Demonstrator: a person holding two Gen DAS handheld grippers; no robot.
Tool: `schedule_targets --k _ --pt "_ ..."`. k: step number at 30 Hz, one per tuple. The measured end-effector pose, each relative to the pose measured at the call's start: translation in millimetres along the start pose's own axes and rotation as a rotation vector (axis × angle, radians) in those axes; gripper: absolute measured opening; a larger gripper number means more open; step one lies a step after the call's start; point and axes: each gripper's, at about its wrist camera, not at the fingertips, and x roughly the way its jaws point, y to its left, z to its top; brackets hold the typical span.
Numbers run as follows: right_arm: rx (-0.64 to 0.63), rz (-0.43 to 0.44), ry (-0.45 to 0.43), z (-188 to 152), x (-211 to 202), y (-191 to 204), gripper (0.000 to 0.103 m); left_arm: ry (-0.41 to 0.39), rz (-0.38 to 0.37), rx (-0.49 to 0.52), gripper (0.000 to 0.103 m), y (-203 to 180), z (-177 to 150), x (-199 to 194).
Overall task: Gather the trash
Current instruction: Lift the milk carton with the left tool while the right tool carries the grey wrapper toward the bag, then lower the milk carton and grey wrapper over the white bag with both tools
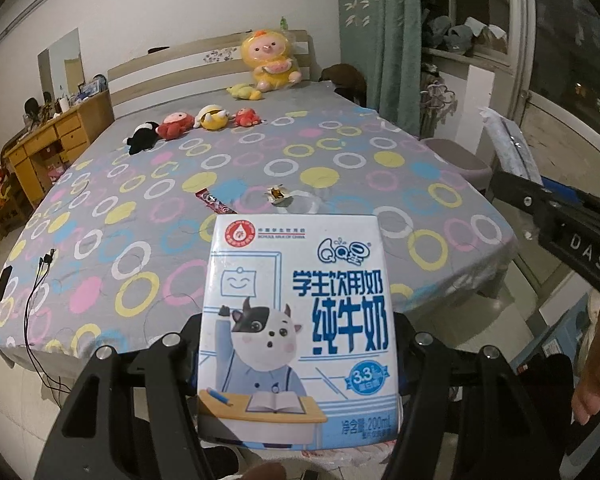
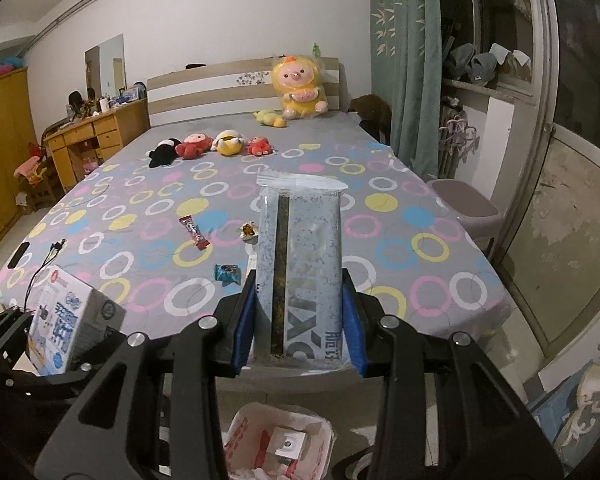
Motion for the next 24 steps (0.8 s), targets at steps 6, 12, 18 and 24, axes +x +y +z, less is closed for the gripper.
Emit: schedule_targets --k 6,12,18,24 --pt "0.003 -0.003 -0.003 -14.3 -15.7 -1.7 0.038 0.015 -0.016 0.024 0.063 -12.0 -12.2 -5.2" --pt "-0.003 -0.009 0.007 -25.0 -20.2 0.6 0.038 0.035 -0.03 0.04 0.063 -21.3 -24.6 -2.6" --pt "-0.003 -0.014 0.032 -38.0 -16.6 2.9 0.038 0.07 -0.041 0.052 0.063 -27.0 -37.3 6.6" --pt "0.003 -0.014 0.069 -53.5 -8.9 3.0 0.038 0.128 -0.052 0.061 0.063 -33.1 -56.6 21.5"
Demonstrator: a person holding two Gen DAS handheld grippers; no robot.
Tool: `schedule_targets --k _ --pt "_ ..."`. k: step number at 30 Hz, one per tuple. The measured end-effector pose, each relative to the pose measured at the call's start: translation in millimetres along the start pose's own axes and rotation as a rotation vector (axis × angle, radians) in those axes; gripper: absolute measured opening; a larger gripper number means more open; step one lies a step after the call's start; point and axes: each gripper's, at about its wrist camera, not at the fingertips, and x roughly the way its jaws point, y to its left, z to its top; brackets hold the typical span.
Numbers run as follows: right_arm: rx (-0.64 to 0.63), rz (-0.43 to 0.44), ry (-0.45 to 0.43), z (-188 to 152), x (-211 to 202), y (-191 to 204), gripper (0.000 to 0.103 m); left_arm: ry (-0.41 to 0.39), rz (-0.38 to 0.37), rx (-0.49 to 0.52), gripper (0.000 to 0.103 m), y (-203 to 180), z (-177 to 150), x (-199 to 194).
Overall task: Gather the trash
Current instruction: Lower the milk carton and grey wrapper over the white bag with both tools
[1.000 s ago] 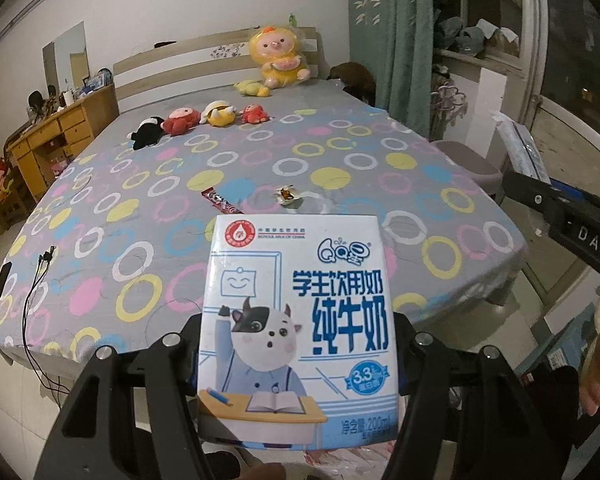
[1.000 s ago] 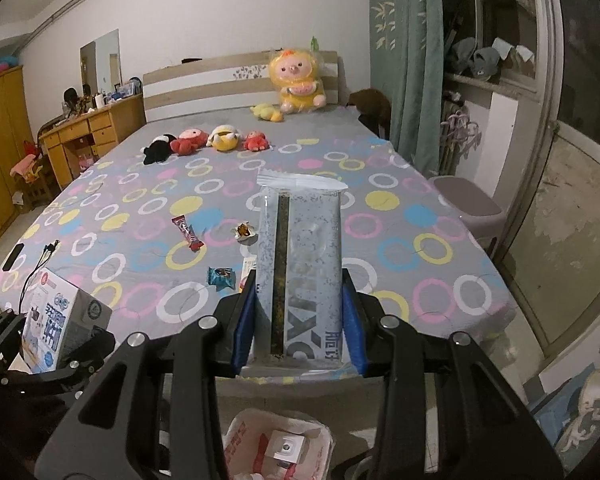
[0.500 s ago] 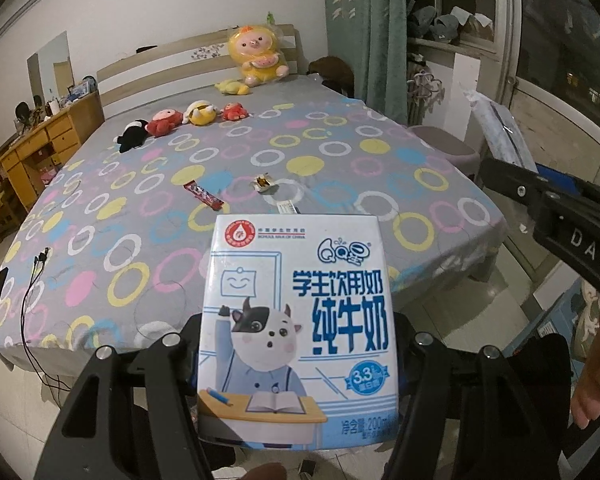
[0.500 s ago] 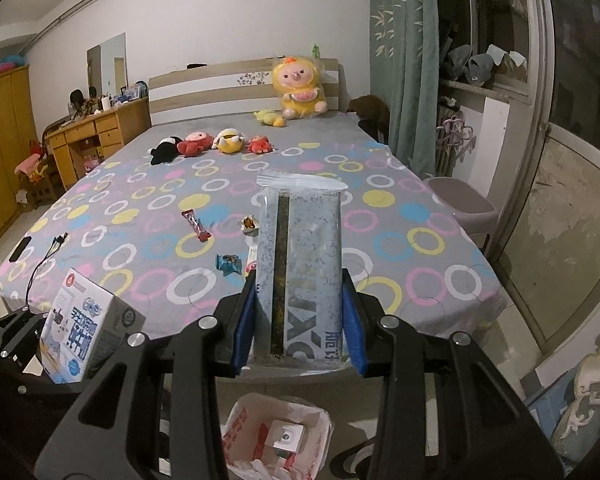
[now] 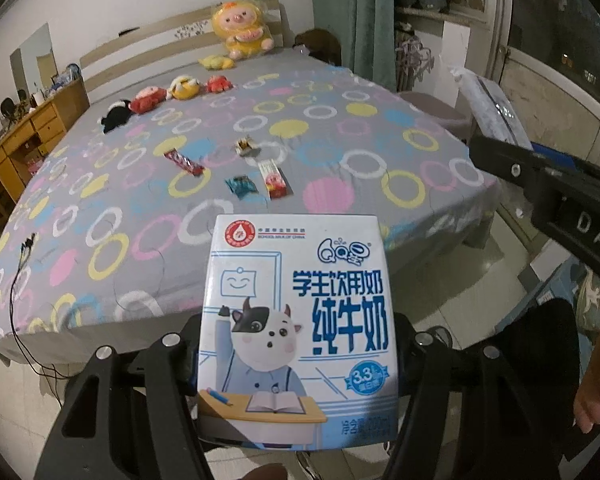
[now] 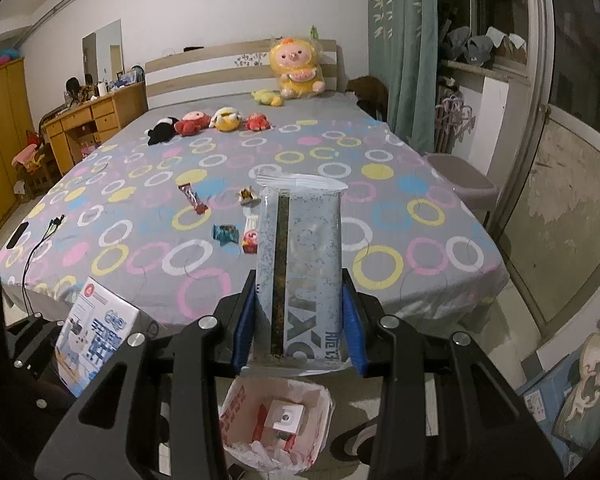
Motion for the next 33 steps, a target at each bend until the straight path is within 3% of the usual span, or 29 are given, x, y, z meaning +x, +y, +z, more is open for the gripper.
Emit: schedule_targets --k 11,33 --pt "-0.005 -0.025 0.1 -38.8 33.2 -0.3 0.038 0.148 -0.001 0.015 0.063 -9.7 -43.8 56.5" --pt "0.009 -0.005 0.487 -169.9 181.4 -5.6 0.038 0.497 -0.032 0.0 0.063 -7.1 -125.0 198.7"
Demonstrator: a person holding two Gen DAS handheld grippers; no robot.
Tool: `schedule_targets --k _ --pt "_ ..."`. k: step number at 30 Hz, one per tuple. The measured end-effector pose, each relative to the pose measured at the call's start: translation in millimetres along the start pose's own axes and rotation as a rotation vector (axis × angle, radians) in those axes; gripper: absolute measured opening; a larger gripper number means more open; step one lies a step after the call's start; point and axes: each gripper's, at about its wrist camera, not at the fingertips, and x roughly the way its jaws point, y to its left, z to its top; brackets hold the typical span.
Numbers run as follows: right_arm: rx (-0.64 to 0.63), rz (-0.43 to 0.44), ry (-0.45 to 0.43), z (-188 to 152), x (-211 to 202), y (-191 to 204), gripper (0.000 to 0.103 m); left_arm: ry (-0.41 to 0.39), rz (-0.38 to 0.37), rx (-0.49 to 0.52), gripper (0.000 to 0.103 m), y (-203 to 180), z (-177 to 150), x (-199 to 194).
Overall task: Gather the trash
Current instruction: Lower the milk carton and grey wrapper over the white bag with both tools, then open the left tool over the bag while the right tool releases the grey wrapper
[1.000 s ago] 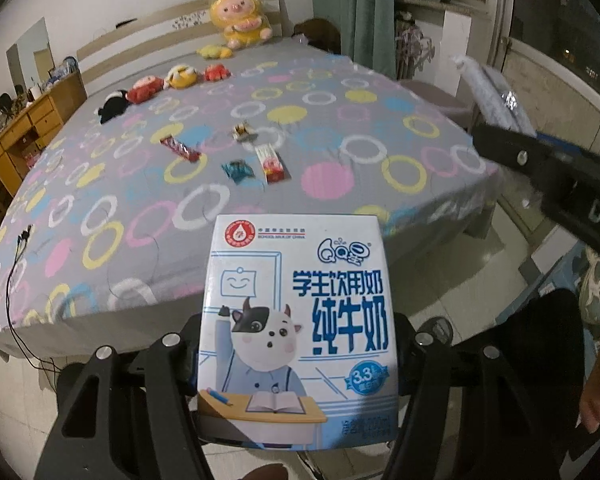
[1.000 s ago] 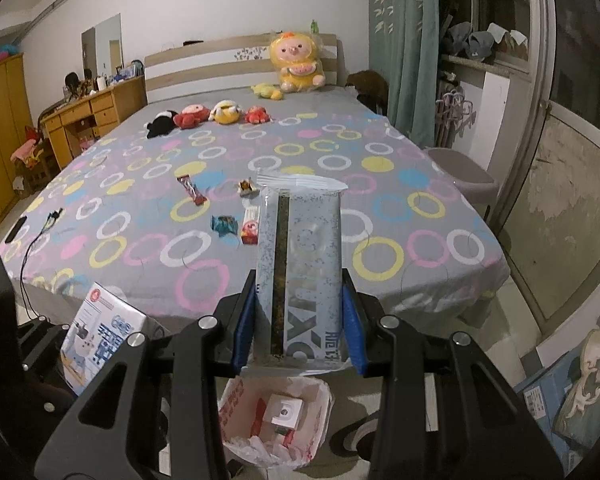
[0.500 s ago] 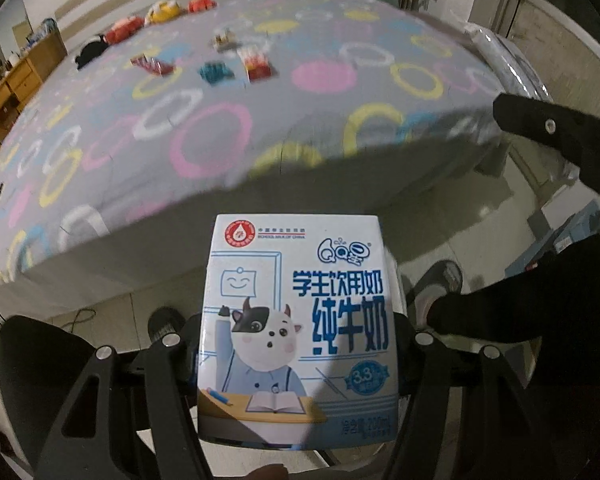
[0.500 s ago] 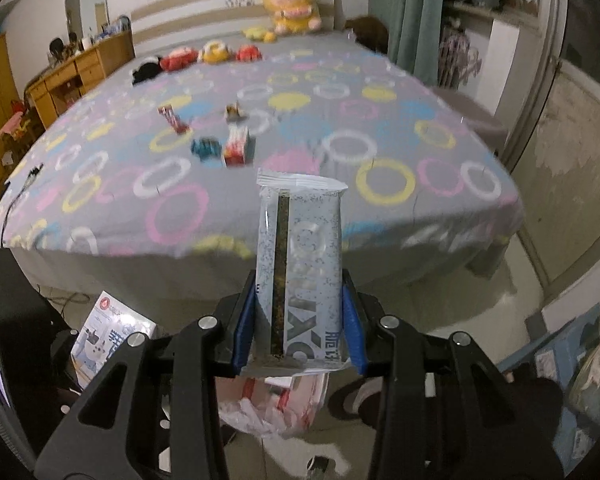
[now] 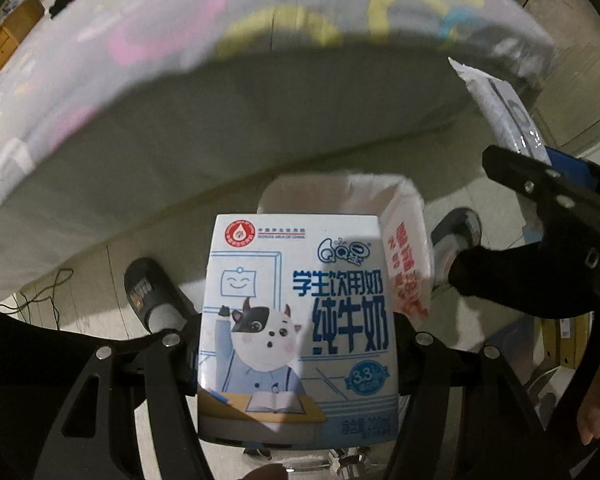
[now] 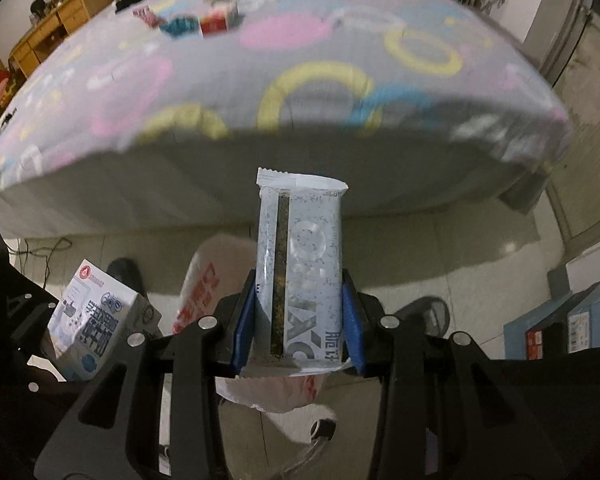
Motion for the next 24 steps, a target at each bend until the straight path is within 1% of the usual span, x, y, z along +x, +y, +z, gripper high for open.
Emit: schedule_targets --k 7,10,17,19,20,21,22,23,24 --pt "0.022 0.008 0.113 -12.2 50.7 -4.3 0.038 0.116 -0.016 -0.023 0.063 1.4 -2.9 47.6" --pt "0.034 0.029 0.15 -14.4 67.4 -4.2 0.038 0.136 -0.031 -0.026 0.063 -1.3 -2.5 60.8" --pt "0.03 0.054 0.181 -11.9 82.8 -0.8 0.038 0.16 -0.056 -0.029 0.064 -5.4 0.5 74.8" --pt "0.035 0.064 0.195 -11.2 88.1 0.4 0.038 0.166 -0.065 -0.031 0.066 -4.4 -0.6 78.6" --pt "0.037 0.069 0.203 -9.4 91.7 -0.4 0.043 0.171 -0.07 -0.03 0.069 -5.0 -0.7 80.7" --pt "0.039 0.071 0.213 -9.4 95.1 -1.4 0.049 0.179 -0.069 -0.03 0.082 -4.2 -1.7 82.3" --pt "0.045 0.071 0.213 -10.0 95.7 -1.9 0.065 0.18 -0.065 -0.028 0.089 -3.6 -2.9 83.4" --pt "0.052 0.072 0.21 -12.4 96.8 -1.7 0.075 0.179 -0.065 -0.024 0.089 -3.5 -3.8 83.5" --pt "0.065 0.076 0.206 -11.9 96.8 -3.9 0.075 0.18 -0.069 -0.022 0.089 -3.0 -4.8 83.5"
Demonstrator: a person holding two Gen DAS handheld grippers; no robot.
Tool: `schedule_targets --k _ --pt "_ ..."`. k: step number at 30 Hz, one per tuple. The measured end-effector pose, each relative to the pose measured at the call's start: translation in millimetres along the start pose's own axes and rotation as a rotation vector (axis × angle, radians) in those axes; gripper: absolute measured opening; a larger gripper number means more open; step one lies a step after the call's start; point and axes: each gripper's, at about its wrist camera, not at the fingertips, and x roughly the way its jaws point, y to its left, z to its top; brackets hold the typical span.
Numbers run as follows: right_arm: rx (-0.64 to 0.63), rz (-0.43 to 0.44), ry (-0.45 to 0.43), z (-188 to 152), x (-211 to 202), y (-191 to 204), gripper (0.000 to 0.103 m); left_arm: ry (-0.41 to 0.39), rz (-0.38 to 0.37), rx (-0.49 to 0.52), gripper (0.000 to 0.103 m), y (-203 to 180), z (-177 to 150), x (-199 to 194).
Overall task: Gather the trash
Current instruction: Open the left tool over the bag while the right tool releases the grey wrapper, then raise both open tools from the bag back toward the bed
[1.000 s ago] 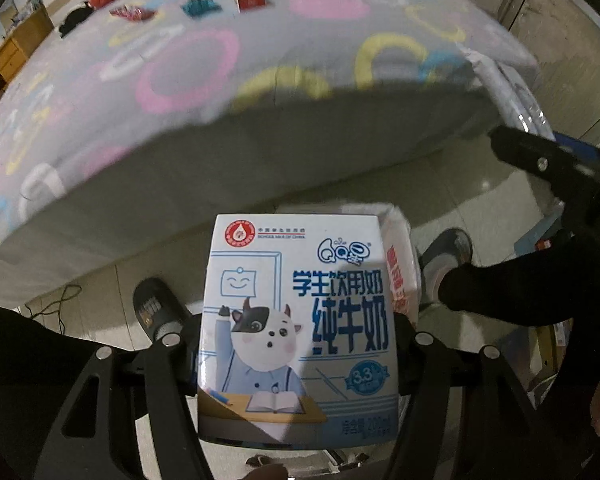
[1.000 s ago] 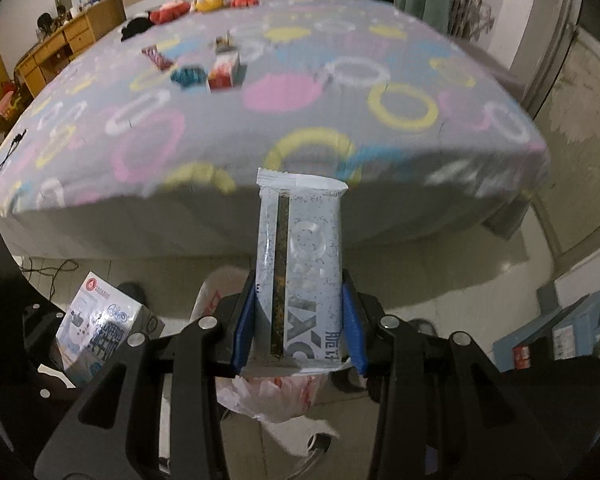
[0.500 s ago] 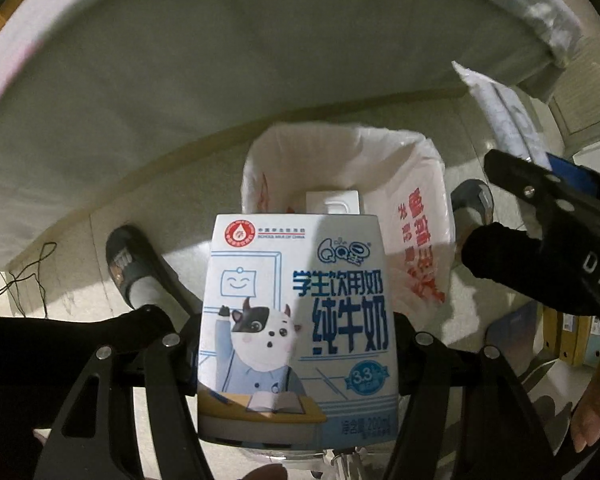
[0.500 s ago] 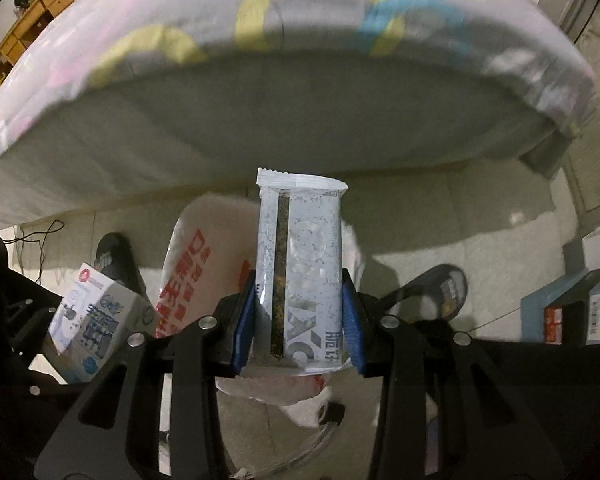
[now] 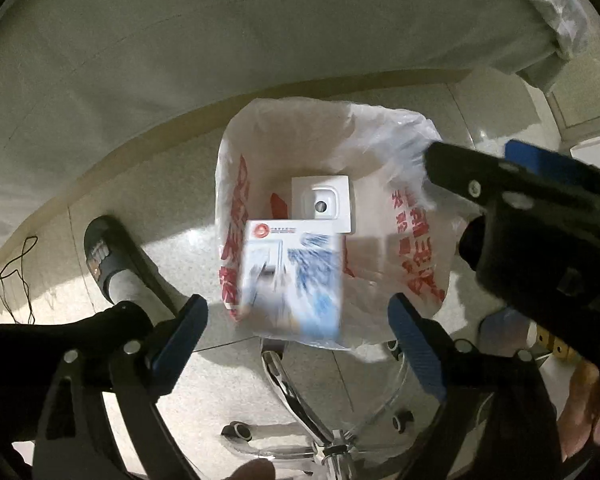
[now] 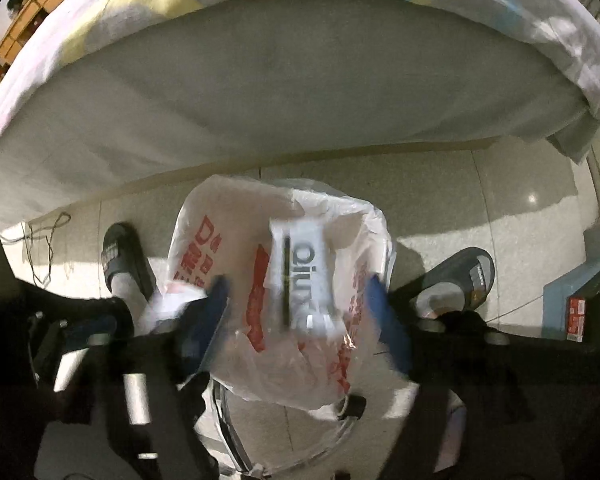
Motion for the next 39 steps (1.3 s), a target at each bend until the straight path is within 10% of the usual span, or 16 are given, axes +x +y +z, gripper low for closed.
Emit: schedule_targets --k 15,39 --pt "0.018 0.01 -0.027 -0.8 -15.8 1.4 0.077 -0.072 0.032 -0.022 0.089 4.0 -2.6 -19.4" --pt "0.0 0.077 -0.342 16.4 -186.1 12.3 0.086 -0.504 0.06 -0.128 0.089 30.7 -9.2 -190.8"
